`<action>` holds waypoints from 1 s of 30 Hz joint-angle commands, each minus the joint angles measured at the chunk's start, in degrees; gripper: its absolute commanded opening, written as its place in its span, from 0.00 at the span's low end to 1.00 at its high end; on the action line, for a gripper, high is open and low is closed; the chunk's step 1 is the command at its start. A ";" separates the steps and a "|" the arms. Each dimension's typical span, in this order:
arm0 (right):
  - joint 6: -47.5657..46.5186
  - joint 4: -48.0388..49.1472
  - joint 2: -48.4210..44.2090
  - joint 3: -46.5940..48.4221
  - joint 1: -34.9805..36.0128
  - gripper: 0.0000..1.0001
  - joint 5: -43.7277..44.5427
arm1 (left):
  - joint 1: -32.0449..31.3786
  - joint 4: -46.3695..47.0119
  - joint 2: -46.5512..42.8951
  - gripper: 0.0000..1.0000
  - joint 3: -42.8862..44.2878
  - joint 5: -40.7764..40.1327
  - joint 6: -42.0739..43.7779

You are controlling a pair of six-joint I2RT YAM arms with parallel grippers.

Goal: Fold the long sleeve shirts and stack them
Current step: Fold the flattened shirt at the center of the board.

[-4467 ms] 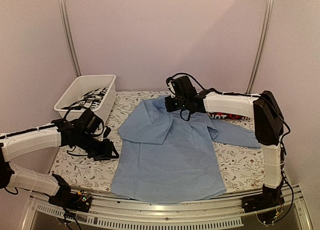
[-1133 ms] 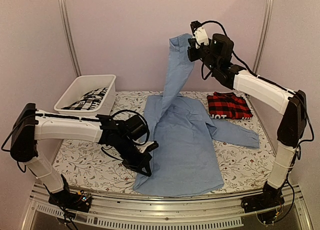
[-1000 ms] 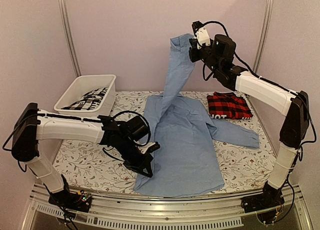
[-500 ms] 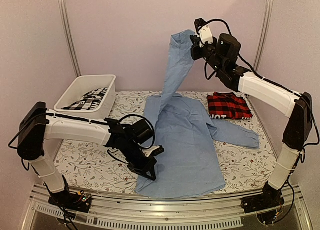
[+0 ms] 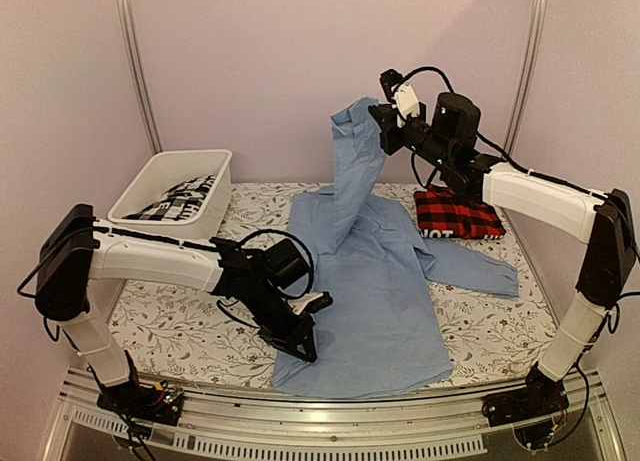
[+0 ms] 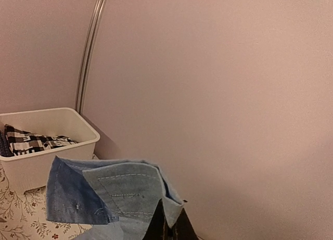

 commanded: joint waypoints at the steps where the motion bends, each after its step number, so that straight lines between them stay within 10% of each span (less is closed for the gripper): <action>1: 2.92 -0.32 -3.85 -1.81 -0.27 0.02 -9.98 | -0.92 1.77 0.84 0.16 0.29 1.27 0.83; 10: 7.90 -3.77 -5.22 -3.69 -0.27 0.04 -19.18 | -0.84 2.66 -0.48 0.36 -0.30 1.74 0.34; 30: 15.93 -17.75 -3.78 -5.30 0.03 0.03 -45.71 | 21.40 7.96 -9.73 0.28 -2.74 -8.92 -7.11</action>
